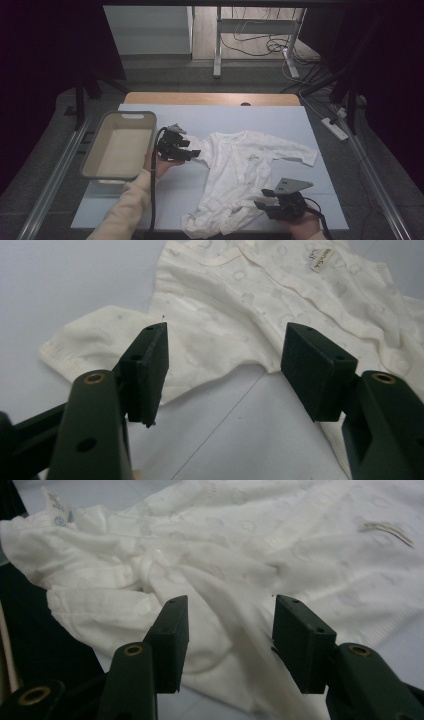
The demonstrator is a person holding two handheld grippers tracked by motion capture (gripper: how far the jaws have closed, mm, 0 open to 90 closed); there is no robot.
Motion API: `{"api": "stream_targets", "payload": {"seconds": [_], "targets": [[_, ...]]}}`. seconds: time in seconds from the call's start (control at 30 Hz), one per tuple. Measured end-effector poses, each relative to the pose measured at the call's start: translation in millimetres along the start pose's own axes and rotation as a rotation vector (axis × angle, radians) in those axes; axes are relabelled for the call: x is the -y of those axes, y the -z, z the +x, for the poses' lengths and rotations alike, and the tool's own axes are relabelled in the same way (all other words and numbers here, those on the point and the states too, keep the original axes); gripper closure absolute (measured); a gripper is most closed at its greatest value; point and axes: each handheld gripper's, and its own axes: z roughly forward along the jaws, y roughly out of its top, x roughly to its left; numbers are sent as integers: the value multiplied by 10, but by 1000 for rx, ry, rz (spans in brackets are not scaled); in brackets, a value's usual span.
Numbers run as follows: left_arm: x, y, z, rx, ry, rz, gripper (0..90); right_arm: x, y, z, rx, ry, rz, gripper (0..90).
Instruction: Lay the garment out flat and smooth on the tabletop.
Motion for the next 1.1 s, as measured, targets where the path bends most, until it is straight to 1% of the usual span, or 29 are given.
{"api": "stream_targets", "payload": {"seconds": [0.07,0.13,0.2,0.27,0.33,0.47,0.57,0.67,0.8,0.93,1.1], "targets": [[1,-3,0,0,0,1,363,33,54,-40,20,-26,-8,486],[1,-2,-2,0,0,0,363,63,92,-60,44,-27,-6,487],[-1,1,-4,-1,-1,0,363,94,109,-65,55,-24,0,489],[-1,0,-4,-1,0,0,363,115,110,-57,46,-23,10,490],[1,-1,-3,0,1,1,363,123,101,-38,42,-12,22,490],[4,-3,4,1,2,1,363,115,94,6,20,0,20,489],[5,0,6,1,3,1,363,109,91,44,14,11,23,489],[6,2,8,0,3,-1,363,98,116,71,24,22,0,487],[7,1,11,1,4,1,363,86,170,84,15,18,-32,487],[7,4,13,-1,4,0,363,79,173,137,-23,38,-42,489],[6,-5,4,1,4,2,363,78,102,167,-52,53,-9,488]]}}
